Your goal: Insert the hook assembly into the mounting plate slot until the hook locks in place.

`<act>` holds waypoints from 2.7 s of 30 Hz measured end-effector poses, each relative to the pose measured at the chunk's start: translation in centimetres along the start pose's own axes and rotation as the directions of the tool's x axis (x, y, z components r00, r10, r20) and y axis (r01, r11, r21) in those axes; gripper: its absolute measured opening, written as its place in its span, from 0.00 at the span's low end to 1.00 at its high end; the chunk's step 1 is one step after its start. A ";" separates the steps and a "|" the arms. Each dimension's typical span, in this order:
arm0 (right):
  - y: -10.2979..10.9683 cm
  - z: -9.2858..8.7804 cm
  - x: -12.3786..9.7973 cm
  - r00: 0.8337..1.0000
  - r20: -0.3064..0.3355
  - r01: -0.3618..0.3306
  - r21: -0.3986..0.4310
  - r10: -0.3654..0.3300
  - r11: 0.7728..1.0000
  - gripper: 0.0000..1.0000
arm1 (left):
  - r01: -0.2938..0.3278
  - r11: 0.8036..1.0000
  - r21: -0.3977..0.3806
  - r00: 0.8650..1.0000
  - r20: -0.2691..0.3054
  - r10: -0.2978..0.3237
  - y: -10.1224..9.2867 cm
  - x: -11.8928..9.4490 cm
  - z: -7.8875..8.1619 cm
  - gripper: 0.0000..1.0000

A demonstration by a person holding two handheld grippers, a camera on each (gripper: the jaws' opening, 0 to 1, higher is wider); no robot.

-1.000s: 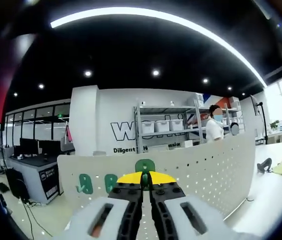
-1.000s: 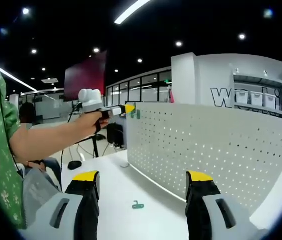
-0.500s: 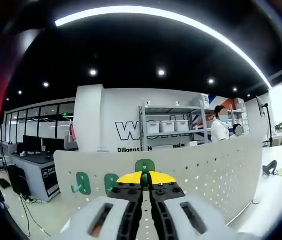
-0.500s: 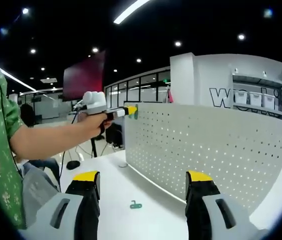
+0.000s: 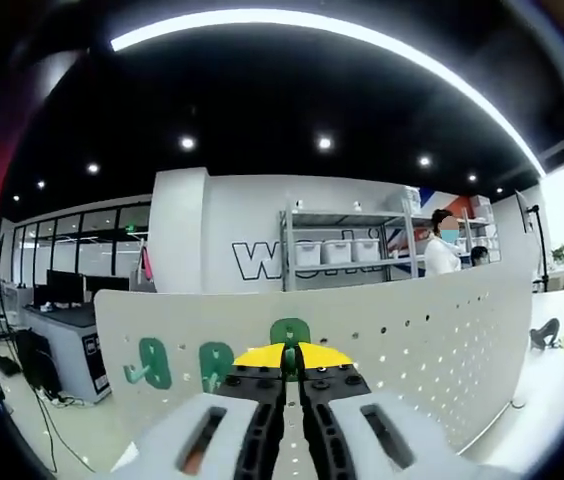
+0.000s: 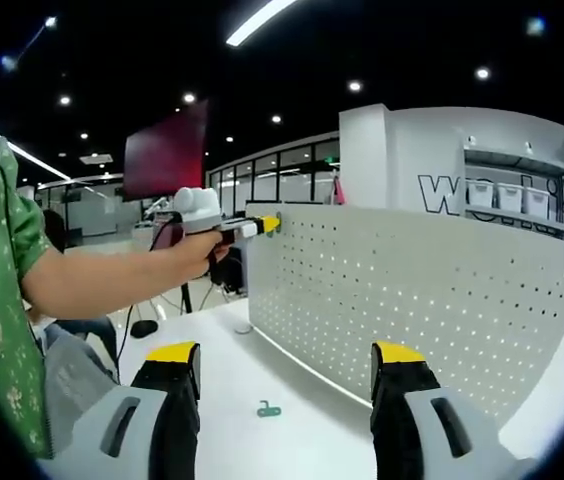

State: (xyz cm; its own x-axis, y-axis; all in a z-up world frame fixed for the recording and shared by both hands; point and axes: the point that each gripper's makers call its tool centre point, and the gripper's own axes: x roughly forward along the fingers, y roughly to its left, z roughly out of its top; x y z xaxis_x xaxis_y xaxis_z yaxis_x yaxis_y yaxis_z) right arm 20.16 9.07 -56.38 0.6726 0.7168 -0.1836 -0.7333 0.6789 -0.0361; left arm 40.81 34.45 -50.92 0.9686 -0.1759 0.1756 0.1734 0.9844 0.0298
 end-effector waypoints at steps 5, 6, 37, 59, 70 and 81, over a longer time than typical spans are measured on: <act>-0.1 0.1 0.1 1.000 -0.001 0.003 -0.002 -0.003 1.000 0.70 | -0.007 1.000 -0.002 1.000 0.000 0.007 0.2 0.3 -0.3 0.04; 0.0 0.1 0.1 1.000 -0.002 0.003 -0.002 -0.003 1.000 0.70 | -0.007 1.000 -0.002 1.000 0.003 0.007 0.2 0.3 -0.3 0.04; 0.2 -0.3 0.2 1.000 -0.012 -0.006 0.000 0.006 1.000 0.68 | -0.013 0.996 0.085 1.000 -0.005 0.013 0.2 1.0 -1.0 0.04; 0.0 -0.4 0.4 1.000 -0.014 -0.008 -0.001 0.008 1.000 0.67 | -0.011 0.996 0.092 1.000 -0.017 0.013 0.1 0.8 -1.6 0.04; -0.1 -0.6 0.3 1.000 -0.018 -0.003 0.002 0.003 1.000 0.67 | -0.007 0.994 0.111 1.000 -0.019 0.009 0.0 0.9 -1.4 0.04; 0.0 -0.7 0.5 1.000 -0.024 -0.009 0.000 0.009 1.000 0.67 | -0.006 0.992 0.127 0.999 -0.036 0.011 0.1 1.1 -1.6 0.04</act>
State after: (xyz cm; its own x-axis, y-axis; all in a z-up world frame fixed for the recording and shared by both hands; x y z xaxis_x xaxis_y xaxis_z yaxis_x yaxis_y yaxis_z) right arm 20.46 9.31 -57.21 0.6638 0.7186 -0.2073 -0.7391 0.6727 -0.0346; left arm 42.19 34.34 -52.27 0.9762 -0.1655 0.1404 0.1436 0.9776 0.1538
